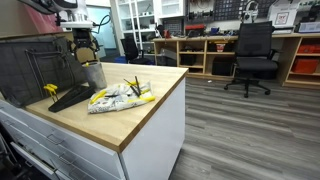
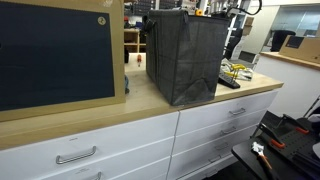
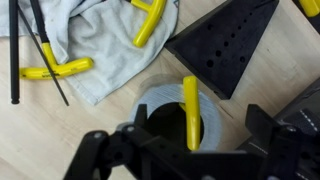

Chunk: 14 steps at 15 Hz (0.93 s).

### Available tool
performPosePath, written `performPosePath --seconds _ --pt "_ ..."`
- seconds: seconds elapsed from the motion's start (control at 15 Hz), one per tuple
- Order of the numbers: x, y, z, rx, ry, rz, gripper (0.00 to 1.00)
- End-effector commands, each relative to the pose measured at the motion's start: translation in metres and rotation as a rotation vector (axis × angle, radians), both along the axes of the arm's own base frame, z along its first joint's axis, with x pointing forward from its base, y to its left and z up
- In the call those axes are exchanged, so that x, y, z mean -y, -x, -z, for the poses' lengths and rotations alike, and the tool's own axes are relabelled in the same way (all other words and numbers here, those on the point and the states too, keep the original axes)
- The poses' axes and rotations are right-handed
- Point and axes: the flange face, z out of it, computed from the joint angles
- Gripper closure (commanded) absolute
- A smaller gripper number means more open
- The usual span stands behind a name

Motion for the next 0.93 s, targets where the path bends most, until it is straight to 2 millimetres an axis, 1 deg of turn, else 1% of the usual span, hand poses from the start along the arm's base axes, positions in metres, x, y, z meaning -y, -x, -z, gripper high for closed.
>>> performPosePath --seconds 0.0,0.27,0.47,0.6,0.87 --pt "-0.01 0.005 -0.003 -0.011 0.007 -0.036 0.0" --pt "-0.021 0.006 -0.002 -0.012 0.007 -0.056 0.0" --pt "-0.025 0.005 -0.005 -0.003 0.003 -0.065 0.0" --pt "-0.025 0.004 -0.005 0.001 -0.001 -0.068 0.0" --pt "-0.021 0.005 0.0 -0.008 0.003 -0.073 0.0"
